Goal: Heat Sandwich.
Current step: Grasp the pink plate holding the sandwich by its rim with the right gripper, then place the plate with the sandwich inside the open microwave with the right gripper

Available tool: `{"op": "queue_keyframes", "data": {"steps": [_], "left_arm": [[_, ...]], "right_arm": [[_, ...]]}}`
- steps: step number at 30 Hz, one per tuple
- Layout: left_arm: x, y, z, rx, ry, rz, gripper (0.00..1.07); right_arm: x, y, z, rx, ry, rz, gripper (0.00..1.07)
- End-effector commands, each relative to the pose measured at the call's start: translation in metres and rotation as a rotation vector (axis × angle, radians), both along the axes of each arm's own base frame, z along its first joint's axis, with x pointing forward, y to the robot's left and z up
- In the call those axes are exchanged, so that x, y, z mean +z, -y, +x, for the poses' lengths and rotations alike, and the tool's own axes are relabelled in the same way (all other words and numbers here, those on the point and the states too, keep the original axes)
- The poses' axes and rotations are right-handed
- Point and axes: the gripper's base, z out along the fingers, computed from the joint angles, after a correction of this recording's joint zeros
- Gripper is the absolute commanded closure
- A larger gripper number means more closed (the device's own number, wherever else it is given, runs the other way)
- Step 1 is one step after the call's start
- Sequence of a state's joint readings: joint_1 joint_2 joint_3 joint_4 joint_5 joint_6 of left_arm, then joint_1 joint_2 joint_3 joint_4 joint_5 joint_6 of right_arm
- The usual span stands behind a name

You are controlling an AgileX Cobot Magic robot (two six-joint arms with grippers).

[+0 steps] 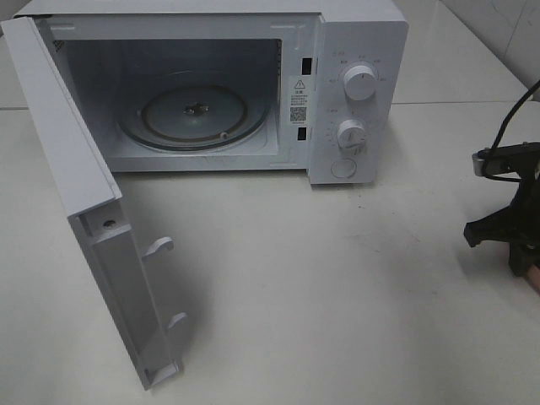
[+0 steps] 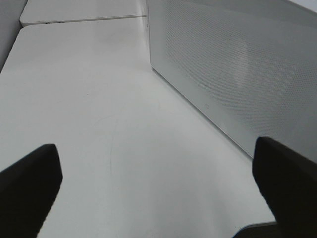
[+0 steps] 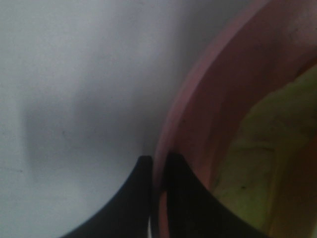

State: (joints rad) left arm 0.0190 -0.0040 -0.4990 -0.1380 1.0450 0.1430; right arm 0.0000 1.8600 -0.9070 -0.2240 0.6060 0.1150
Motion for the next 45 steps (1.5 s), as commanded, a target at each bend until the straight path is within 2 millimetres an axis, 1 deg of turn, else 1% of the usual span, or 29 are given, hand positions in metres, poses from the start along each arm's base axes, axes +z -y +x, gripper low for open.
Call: {"op": "queue_keyframes", "data": {"steps": [1, 4, 8, 13, 17, 19, 21, 22, 25, 26, 29, 30, 31, 33, 34, 36, 38, 39, 41, 43, 44, 45], "left_arm": [[0.000, 0.000, -0.003, 0.003, 0.039, 0.002, 0.03], [0.000, 0.000, -0.003, 0.003, 0.039, 0.002, 0.03], [0.000, 0.000, -0.003, 0.003, 0.039, 0.002, 0.03], [0.000, 0.000, -0.003, 0.003, 0.039, 0.002, 0.03], [0.000, 0.000, -0.003, 0.003, 0.039, 0.002, 0.03], [0.000, 0.000, -0.003, 0.003, 0.039, 0.002, 0.03], [0.000, 0.000, -0.003, 0.003, 0.039, 0.002, 0.03], [0.000, 0.000, -0.003, 0.003, 0.039, 0.002, 0.03], [0.000, 0.000, -0.003, 0.003, 0.039, 0.002, 0.03], [0.000, 0.000, -0.003, 0.003, 0.039, 0.002, 0.03], [0.000, 0.000, -0.003, 0.003, 0.039, 0.002, 0.03], [0.000, 0.000, -0.003, 0.003, 0.039, 0.002, 0.03], [0.000, 0.000, -0.003, 0.003, 0.039, 0.002, 0.03], [0.000, 0.000, -0.003, 0.003, 0.039, 0.002, 0.03], [0.000, 0.000, -0.003, 0.003, 0.039, 0.002, 0.03], [0.000, 0.000, -0.003, 0.003, 0.039, 0.002, 0.03], [0.000, 0.000, -0.003, 0.003, 0.039, 0.002, 0.03], [0.000, 0.000, -0.003, 0.003, 0.039, 0.002, 0.03], [0.000, 0.000, -0.003, 0.003, 0.039, 0.002, 0.03], [0.000, 0.000, -0.003, 0.003, 0.039, 0.002, 0.03], [0.000, 0.000, -0.003, 0.003, 0.039, 0.002, 0.03], [0.000, 0.000, -0.003, 0.003, 0.039, 0.002, 0.03]], "right_arm": [[0.002, -0.004, -0.006, -0.020, -0.029, -0.032, 1.07], [0.005, -0.006, -0.006, -0.011, -0.029, -0.060, 1.07], [0.015, -0.013, -0.010, 0.013, -0.034, -0.132, 1.07], [0.020, -0.016, -0.012, 0.027, -0.035, -0.159, 1.07], [0.030, -0.024, -0.017, 0.056, -0.046, -0.213, 1.07], [0.032, -0.025, -0.018, 0.057, -0.044, -0.219, 1.07], [0.038, -0.031, -0.020, 0.080, -0.037, -0.237, 1.07], [0.038, -0.031, -0.020, 0.080, -0.037, -0.237, 1.07], [0.043, -0.038, -0.023, 0.100, -0.044, -0.249, 1.07], [0.046, -0.043, -0.026, 0.117, -0.043, -0.254, 1.07], [0.050, -0.048, -0.028, 0.133, -0.038, -0.259, 1.07], [0.056, -0.054, -0.031, 0.150, -0.024, -0.260, 1.07], [0.056, -0.054, -0.031, 0.150, -0.024, -0.260, 1.07], [0.062, -0.060, -0.035, 0.169, -0.017, -0.263, 1.07], [0.067, -0.066, -0.039, 0.188, -0.017, -0.270, 1.07], [0.068, -0.068, -0.041, 0.198, -0.017, -0.272, 1.07], [0.071, -0.074, -0.047, 0.226, -0.008, -0.272, 1.07], [0.072, -0.078, -0.055, 0.247, -0.003, -0.267, 1.07], [0.072, -0.080, -0.058, 0.257, -0.006, -0.267, 1.07], [0.073, -0.084, -0.068, 0.281, -0.009, -0.272, 1.07], [0.073, -0.087, -0.077, 0.312, -0.008, -0.274, 1.07], [0.074, -0.089, -0.081, 0.323, -0.002, -0.273, 1.07]]}}
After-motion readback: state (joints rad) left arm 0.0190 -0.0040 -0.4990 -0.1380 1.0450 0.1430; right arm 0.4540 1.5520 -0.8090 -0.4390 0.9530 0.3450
